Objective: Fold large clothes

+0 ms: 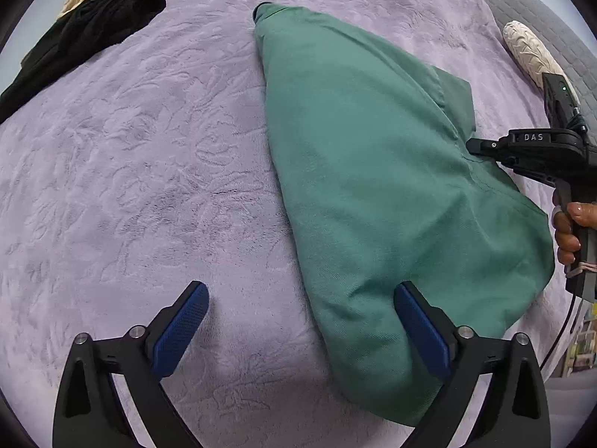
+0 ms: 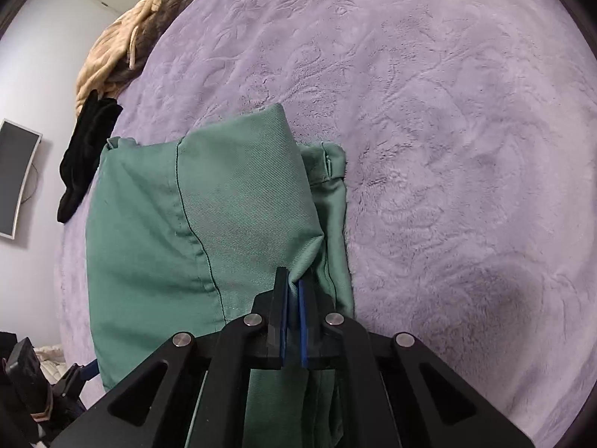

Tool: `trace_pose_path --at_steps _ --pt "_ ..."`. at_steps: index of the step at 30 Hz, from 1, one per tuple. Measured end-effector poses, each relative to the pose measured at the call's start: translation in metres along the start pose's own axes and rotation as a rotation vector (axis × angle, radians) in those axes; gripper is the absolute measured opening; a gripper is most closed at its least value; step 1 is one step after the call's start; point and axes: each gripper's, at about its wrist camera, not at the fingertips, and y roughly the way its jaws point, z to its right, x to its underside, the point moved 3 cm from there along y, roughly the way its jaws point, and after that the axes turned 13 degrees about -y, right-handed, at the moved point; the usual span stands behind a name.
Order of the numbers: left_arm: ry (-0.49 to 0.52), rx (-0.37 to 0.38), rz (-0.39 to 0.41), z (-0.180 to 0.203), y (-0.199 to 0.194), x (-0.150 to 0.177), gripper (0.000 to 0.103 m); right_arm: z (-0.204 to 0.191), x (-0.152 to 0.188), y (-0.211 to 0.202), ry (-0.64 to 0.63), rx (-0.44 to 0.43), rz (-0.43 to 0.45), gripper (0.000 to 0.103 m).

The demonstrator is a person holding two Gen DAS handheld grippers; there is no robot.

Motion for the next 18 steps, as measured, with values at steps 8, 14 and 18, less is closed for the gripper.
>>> trace_pose_path --at_steps 8,14,18 --pt "-0.049 0.016 -0.002 -0.015 -0.03 0.005 0.103 -0.003 0.016 -0.048 0.072 -0.069 0.052 0.012" --pt "0.001 0.038 -0.014 0.002 -0.034 0.011 0.103 -0.042 0.061 -0.088 -0.01 -0.149 0.035 0.012" --pt "0.034 0.0 -0.053 0.003 -0.019 0.03 0.103 -0.056 0.101 -0.088 -0.093 -0.099 -0.039 0.012"
